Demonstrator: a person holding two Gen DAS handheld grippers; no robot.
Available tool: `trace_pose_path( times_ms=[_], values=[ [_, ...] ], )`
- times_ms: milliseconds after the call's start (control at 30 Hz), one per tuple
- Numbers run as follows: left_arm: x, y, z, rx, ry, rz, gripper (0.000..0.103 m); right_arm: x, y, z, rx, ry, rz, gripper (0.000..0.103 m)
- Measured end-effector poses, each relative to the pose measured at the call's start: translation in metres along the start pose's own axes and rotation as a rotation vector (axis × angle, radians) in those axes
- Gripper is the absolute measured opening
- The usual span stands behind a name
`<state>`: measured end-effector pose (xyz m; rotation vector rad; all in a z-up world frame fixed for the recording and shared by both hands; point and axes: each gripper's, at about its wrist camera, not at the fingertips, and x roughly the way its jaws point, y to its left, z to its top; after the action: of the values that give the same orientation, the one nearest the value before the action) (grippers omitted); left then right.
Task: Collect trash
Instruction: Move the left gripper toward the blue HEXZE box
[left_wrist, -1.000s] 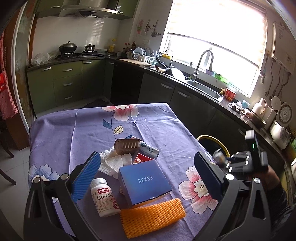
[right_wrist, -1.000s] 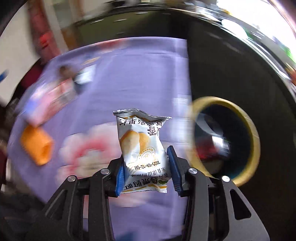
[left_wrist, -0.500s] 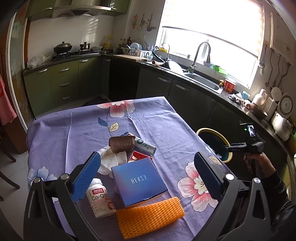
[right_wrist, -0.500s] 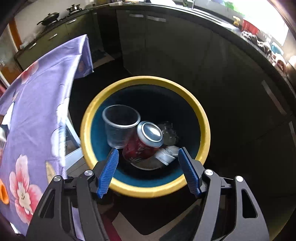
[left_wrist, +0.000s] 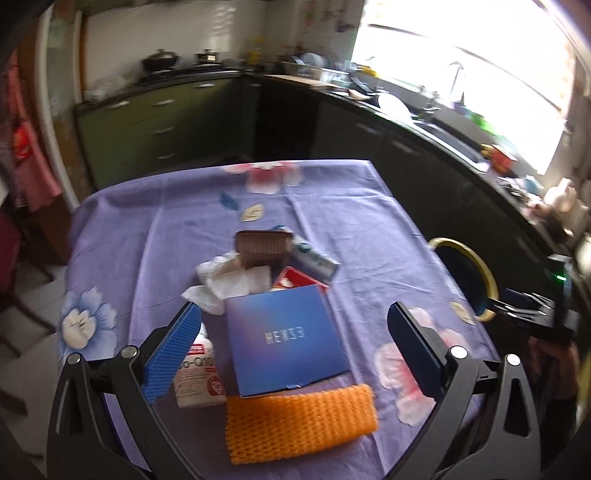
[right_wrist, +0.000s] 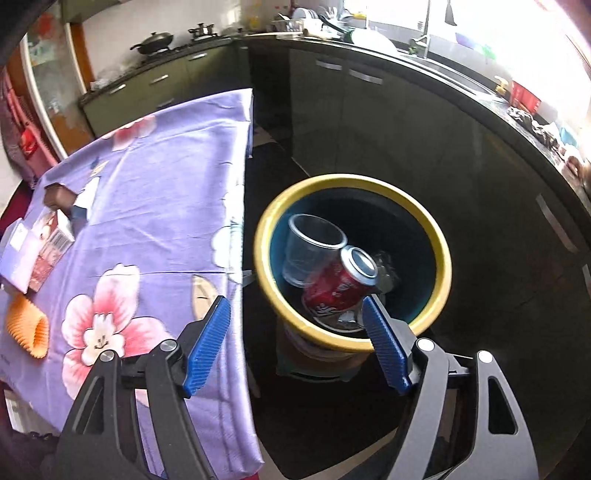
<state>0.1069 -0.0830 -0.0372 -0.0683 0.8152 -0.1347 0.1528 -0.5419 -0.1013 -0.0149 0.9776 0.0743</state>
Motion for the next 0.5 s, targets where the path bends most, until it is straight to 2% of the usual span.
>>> trace_pose_path(
  times_ms=[133,233,367,500],
  values=[
    [0.010,-0.007,-0.010,-0.012,-0.034,0.129,0.096,0.000,0.008,-0.003,-0.019,-0.001,0.030,0.073],
    [0.012,-0.009,-0.018,-0.034,-0.059,0.179,0.096,0.001,0.014,-0.006,-0.037,0.001,0.047,0.073],
    [0.015,-0.015,-0.029,-0.044,-0.076,0.184,0.096,0.005,0.018,-0.008,-0.048,0.006,0.064,0.073],
    [0.027,-0.023,-0.038,-0.029,-0.054,0.172,0.096,0.008,0.023,-0.009,-0.057,0.010,0.073,0.073]
  ],
)
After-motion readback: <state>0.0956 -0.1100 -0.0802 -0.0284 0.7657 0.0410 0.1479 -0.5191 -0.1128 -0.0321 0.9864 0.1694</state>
